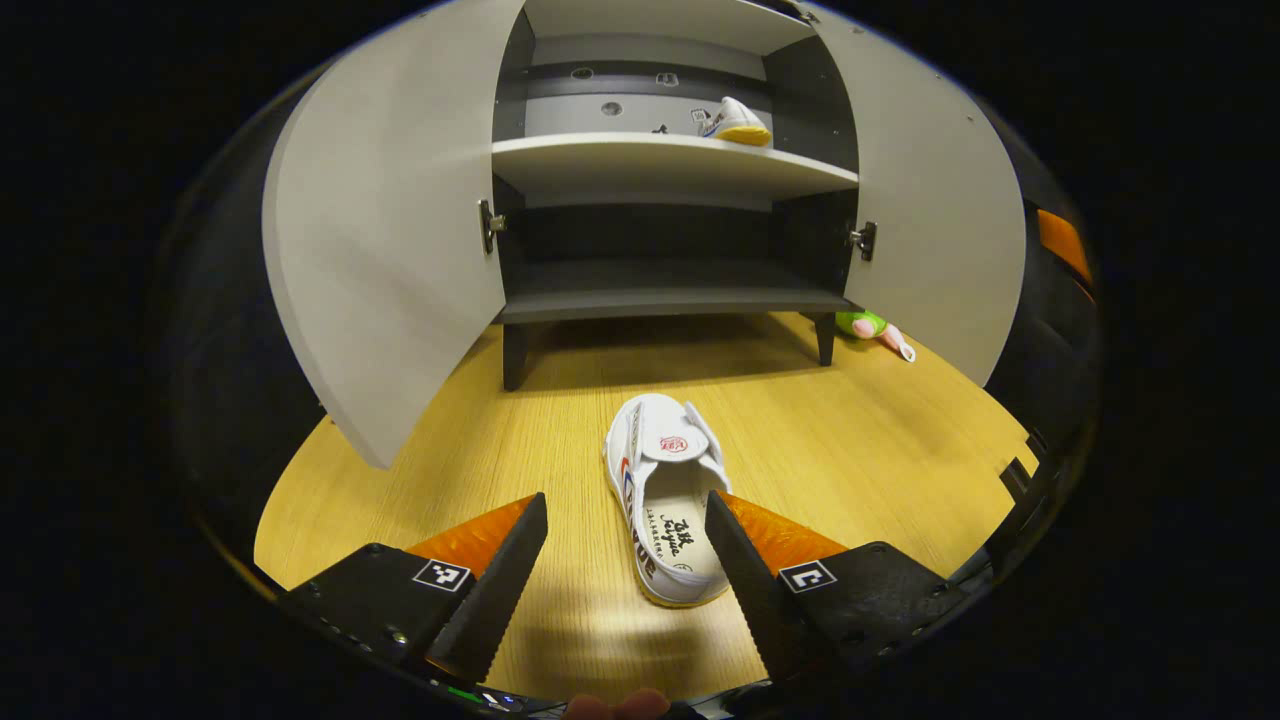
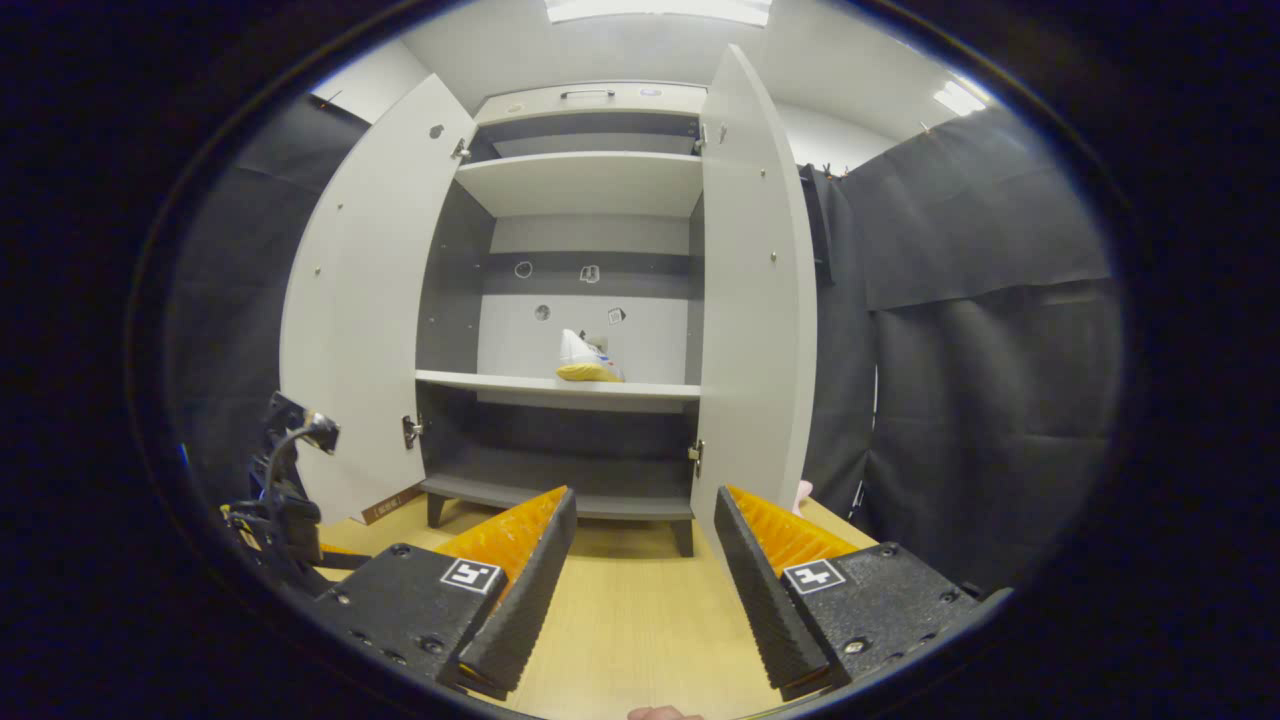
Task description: Grab one shoe with the right hand and put it into the shoe cabinet, grab the other shoe with the left hand and put it into the shoe cabinet; then close the right door with the right hand and the left door with the left hand.
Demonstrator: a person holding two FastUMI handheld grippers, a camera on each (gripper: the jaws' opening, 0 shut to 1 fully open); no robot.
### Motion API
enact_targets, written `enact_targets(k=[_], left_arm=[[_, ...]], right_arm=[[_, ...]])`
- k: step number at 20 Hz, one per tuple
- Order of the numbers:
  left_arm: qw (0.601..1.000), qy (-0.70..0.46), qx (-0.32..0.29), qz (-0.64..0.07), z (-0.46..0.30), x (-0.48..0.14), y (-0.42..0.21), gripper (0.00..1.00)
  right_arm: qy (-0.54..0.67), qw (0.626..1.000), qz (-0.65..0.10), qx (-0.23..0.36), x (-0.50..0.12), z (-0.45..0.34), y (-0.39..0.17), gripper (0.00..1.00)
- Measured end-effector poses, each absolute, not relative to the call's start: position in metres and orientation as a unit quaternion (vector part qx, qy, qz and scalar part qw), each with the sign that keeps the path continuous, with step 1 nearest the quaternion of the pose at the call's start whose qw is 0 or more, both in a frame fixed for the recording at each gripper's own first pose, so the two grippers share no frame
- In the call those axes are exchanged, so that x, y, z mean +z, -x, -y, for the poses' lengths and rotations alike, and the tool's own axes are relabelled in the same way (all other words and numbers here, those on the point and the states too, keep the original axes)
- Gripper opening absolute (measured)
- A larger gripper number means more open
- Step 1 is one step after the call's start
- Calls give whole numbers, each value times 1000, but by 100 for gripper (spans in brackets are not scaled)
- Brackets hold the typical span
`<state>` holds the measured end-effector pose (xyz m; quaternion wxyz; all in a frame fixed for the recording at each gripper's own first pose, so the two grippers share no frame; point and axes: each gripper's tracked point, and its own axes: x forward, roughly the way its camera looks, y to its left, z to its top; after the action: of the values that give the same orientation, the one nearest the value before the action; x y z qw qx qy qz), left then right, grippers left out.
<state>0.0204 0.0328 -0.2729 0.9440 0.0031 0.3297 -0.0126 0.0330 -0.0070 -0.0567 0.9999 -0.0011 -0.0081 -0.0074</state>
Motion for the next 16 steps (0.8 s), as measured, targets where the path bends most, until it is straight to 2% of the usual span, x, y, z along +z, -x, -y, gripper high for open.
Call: enact_targets(k=[5, 13, 16], left_arm=[[932, 10, -5, -363, -42, -311, -43, 95], [927, 27, -12, -374, -45, -342, -85, 95], [933, 34, -14, -358, -46, -341, -96, 89]], right_arm=[[7, 1000, -7, -10, -65, 11, -38, 88], [13, 999, -27, -11, -76, 8, -63, 88], [12, 999, -33, -8, -80, 5, -73, 88]])
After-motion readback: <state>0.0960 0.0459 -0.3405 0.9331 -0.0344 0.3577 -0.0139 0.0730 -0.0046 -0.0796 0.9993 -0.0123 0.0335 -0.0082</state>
